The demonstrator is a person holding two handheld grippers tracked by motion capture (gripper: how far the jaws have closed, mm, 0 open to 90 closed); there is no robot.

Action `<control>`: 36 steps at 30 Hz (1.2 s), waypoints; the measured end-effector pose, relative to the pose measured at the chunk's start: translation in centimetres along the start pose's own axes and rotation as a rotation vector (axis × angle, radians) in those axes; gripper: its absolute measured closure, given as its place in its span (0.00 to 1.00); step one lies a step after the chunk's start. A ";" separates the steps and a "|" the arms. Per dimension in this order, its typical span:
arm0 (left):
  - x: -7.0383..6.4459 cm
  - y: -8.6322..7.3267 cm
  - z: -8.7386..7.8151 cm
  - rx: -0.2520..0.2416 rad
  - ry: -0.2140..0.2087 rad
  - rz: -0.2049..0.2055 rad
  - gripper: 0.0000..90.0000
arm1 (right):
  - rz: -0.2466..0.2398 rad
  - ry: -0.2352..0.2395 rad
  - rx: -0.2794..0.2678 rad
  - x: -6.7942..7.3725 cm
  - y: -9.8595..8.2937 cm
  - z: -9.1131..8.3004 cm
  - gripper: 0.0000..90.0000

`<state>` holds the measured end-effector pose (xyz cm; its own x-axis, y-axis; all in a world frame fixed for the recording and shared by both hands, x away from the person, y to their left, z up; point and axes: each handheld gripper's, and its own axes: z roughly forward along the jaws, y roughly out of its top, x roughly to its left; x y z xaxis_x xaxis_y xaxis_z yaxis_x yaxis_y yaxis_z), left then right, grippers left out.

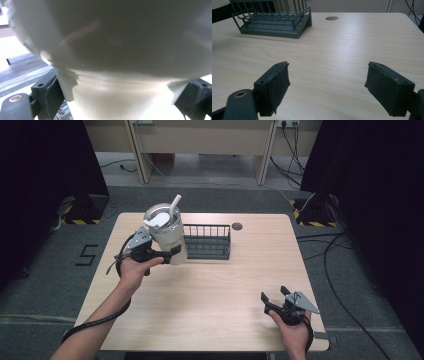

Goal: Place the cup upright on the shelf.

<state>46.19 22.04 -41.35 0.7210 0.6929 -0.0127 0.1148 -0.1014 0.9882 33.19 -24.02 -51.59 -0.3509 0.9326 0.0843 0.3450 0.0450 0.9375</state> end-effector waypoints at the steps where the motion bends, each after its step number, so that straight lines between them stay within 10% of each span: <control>1: 0.0 0.0 0.1 -0.001 -0.001 -0.001 0.11 | 0.000 0.001 0.000 0.0 0.0 0.0 0.21; 36: -0.9 3.5 3.5 -0.016 -0.030 0.038 0.11 | -0.002 0.004 -0.005 -0.1 0.0 0.0 0.21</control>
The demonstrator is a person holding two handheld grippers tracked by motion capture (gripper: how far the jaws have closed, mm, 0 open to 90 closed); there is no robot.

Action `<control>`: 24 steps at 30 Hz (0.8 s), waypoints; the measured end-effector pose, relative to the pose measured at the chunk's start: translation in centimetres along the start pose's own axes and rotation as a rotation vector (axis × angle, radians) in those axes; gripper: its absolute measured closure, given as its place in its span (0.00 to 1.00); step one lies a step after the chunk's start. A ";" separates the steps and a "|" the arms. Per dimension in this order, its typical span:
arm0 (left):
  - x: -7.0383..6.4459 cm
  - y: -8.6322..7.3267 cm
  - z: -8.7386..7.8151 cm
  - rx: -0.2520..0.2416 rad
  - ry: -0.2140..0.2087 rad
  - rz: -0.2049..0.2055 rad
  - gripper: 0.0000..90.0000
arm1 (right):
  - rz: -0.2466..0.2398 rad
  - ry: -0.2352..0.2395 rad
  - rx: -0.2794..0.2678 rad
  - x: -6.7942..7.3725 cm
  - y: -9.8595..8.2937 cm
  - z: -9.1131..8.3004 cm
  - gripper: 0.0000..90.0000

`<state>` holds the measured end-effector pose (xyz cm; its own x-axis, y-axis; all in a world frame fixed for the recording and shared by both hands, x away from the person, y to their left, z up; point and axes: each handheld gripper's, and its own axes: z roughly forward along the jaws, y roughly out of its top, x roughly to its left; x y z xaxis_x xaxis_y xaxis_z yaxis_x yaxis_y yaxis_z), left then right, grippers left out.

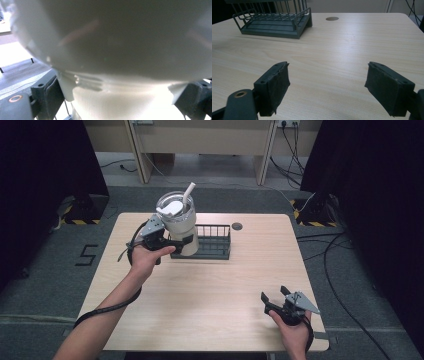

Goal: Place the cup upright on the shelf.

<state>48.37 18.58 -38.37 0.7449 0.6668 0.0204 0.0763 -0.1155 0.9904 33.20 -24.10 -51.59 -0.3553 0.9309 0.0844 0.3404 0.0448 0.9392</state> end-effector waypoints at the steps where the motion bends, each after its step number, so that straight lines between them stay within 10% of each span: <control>1: 0.0 0.0 0.0 0.000 0.000 0.000 0.11 | 0.000 0.000 0.000 0.0 0.0 0.0 0.21; 24: -0.2 1.3 2.6 0.002 -0.023 0.005 0.11 | 0.001 0.004 -0.003 -0.1 0.0 0.0 0.21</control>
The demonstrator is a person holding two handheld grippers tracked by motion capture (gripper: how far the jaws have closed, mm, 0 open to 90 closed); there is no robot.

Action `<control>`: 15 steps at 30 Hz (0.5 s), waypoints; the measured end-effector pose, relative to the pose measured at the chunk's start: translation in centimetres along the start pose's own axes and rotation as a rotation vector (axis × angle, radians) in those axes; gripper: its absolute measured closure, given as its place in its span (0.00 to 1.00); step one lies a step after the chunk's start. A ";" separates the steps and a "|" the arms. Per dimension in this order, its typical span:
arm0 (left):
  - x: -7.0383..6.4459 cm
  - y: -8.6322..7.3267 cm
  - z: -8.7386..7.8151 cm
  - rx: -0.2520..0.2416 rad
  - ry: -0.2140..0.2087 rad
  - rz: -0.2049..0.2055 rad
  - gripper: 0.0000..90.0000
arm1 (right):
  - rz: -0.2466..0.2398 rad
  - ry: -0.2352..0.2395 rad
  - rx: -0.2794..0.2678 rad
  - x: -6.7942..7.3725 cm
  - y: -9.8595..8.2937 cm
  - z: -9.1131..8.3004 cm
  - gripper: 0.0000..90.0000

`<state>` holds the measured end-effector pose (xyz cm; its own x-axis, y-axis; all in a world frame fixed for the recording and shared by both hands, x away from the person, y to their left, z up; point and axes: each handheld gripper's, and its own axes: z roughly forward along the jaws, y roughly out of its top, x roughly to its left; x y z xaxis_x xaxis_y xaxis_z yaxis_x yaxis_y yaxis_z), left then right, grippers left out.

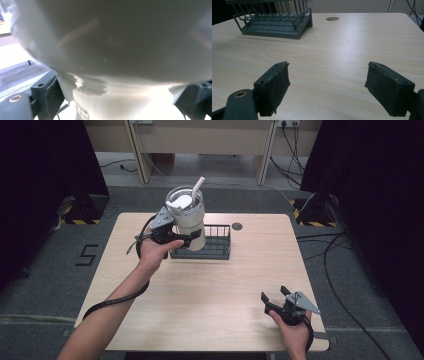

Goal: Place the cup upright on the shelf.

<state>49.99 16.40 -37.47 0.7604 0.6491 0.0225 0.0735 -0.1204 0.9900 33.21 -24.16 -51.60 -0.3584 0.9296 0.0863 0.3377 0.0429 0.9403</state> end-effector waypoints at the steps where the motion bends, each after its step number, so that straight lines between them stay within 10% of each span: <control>1: 0.0 0.0 0.1 -0.002 0.001 0.000 0.11 | 0.000 0.000 0.000 0.0 0.0 0.0 0.21; 15: -0.1 0.3 1.8 0.010 -0.010 -0.008 0.11 | 0.002 0.002 0.001 0.0 0.0 0.0 0.21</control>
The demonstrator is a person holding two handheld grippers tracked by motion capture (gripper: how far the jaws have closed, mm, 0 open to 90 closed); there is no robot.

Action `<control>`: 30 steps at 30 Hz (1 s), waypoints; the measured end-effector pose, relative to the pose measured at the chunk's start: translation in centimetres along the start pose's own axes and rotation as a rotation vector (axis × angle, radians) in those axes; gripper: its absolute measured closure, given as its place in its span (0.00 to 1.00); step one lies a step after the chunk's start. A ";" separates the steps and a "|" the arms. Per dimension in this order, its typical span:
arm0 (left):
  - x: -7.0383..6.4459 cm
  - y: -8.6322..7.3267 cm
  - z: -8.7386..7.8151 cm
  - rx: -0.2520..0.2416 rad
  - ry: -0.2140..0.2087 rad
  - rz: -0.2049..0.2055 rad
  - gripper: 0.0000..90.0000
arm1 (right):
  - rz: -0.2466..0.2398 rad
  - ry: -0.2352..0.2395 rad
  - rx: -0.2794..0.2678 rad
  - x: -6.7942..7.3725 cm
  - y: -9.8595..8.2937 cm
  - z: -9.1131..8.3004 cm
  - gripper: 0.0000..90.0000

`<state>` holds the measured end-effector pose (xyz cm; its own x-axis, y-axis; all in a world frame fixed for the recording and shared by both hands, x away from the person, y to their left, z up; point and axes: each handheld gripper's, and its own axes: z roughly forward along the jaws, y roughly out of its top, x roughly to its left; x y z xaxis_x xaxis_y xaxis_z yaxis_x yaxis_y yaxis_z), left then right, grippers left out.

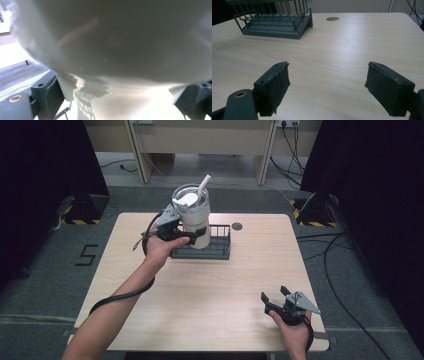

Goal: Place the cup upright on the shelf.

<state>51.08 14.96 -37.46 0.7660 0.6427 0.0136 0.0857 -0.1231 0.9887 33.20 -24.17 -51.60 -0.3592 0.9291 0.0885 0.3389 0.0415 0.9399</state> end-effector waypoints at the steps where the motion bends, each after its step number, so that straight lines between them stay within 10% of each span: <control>1: 0.0 0.0 0.1 -0.001 -0.001 -0.002 0.11 | 0.000 0.001 0.000 0.0 0.0 0.0 0.21; 30: 0.4 0.6 3.9 0.025 0.013 0.002 0.11 | -0.003 0.004 -0.003 -0.1 0.0 0.0 0.21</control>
<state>53.90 12.20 -37.43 0.7576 0.6524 0.0179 0.0999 -0.1431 0.9847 33.23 -24.26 -51.61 -0.3635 0.9275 0.0874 0.3352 0.0427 0.9412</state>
